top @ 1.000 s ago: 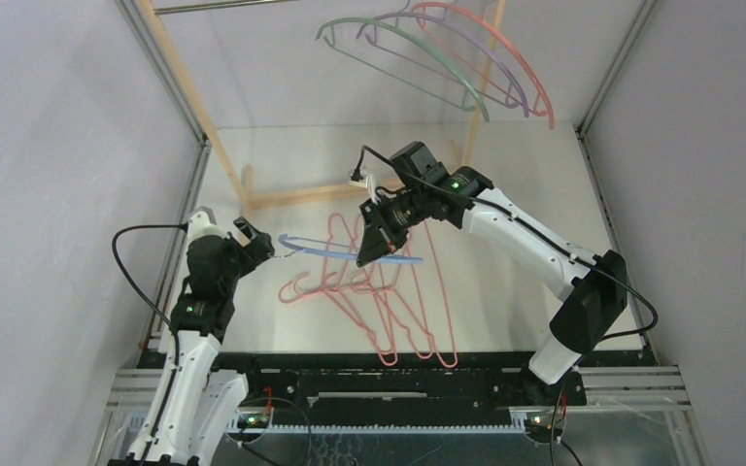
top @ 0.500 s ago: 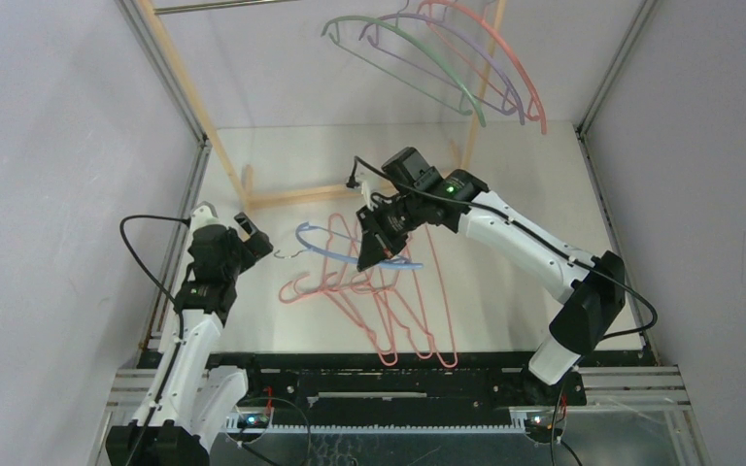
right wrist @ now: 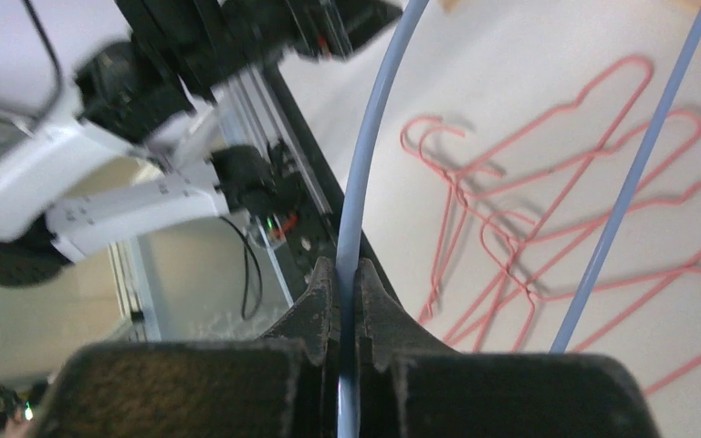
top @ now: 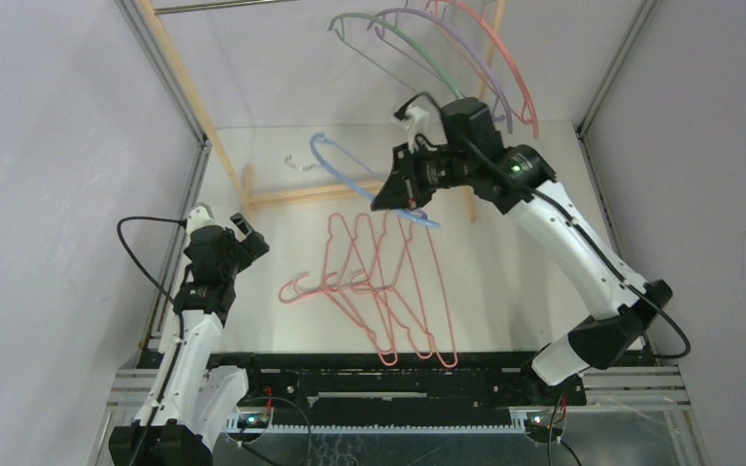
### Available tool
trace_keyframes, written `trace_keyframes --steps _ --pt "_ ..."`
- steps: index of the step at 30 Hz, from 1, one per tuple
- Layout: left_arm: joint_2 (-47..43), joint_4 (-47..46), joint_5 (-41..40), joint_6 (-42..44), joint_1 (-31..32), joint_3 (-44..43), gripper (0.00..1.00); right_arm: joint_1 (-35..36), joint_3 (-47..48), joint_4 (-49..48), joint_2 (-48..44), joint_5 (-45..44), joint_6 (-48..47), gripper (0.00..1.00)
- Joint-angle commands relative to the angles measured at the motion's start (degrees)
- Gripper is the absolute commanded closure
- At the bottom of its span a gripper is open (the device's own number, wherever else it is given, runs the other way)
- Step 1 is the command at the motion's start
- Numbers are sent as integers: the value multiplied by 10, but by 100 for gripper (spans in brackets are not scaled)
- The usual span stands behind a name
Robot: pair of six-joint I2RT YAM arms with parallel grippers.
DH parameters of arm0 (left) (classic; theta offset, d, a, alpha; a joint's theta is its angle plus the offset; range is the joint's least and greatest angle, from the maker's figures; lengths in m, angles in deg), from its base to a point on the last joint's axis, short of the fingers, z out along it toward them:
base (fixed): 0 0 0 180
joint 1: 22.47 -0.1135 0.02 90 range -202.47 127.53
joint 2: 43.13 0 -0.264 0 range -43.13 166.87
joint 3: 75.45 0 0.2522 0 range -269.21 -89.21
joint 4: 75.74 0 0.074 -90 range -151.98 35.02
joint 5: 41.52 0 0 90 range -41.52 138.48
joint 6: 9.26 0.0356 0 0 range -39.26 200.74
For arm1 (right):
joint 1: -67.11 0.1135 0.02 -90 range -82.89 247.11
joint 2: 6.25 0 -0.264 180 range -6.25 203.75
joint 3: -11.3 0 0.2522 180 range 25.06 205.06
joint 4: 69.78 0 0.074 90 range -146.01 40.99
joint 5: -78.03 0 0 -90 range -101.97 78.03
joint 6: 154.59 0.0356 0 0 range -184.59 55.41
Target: Organize the hangers
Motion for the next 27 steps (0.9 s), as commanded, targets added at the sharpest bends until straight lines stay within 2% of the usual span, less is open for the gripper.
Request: trace_keyframes --steps 1,5,8,17,27 --pt "-14 -26 6 -4 -5 -1 1 -28 -28 -207 -66 -25 122 100" --pt "-17 -27 15 -10 -5 -9 1 -47 -88 -421 -85 -62 242 100" --pt "-17 -23 16 -8 -4 -13 1 -48 -56 -496 -39 -71 292 100" --pt "-23 -8 14 0 -4 -19 1 -49 59 -613 91 -82 394 100" --pt "-26 0 8 14 -4 -18 1 -59 65 -669 111 -84 420 100"
